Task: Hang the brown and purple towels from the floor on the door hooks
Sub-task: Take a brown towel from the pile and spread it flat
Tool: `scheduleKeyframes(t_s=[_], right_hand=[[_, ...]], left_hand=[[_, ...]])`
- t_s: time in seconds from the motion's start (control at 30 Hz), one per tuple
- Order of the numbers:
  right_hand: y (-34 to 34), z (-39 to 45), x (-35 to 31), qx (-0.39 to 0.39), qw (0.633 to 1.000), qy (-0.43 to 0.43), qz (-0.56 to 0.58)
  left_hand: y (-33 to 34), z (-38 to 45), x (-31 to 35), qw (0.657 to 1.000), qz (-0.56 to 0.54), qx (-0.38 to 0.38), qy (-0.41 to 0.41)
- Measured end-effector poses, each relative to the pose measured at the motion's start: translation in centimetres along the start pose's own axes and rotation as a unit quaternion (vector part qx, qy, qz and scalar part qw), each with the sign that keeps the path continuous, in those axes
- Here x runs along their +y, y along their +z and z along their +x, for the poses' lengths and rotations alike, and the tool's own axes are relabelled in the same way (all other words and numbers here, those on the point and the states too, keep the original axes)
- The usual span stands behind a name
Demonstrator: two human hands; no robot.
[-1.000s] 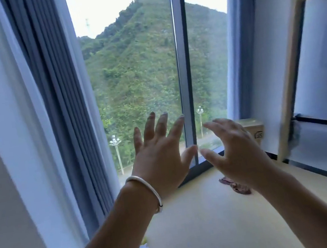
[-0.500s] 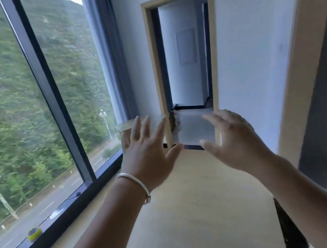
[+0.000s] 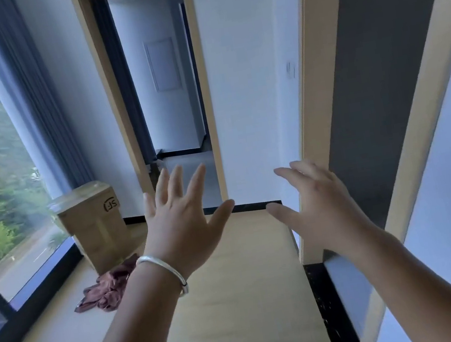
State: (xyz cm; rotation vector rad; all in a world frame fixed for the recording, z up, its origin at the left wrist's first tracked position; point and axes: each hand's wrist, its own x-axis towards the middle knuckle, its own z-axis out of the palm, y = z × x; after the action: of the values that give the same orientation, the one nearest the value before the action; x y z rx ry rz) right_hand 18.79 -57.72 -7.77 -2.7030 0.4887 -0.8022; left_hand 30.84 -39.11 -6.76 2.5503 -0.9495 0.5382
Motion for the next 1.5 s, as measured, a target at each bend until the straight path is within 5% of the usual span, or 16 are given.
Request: scheduleKeyframes(t_s=[0.53,1.5], right_hand=[[10.7,26.0,4.0,0.006,0.998,0.016,-0.055],[25.9,68.4,24.7,-0.027,0.997,-0.065,-0.045]], left_hand=[[11.2,27.0,-9.0,0.999,-0.007,-0.005,0.04],[33.3,67.4,-10.1,0.998,0.059,-0.008,-0.008]])
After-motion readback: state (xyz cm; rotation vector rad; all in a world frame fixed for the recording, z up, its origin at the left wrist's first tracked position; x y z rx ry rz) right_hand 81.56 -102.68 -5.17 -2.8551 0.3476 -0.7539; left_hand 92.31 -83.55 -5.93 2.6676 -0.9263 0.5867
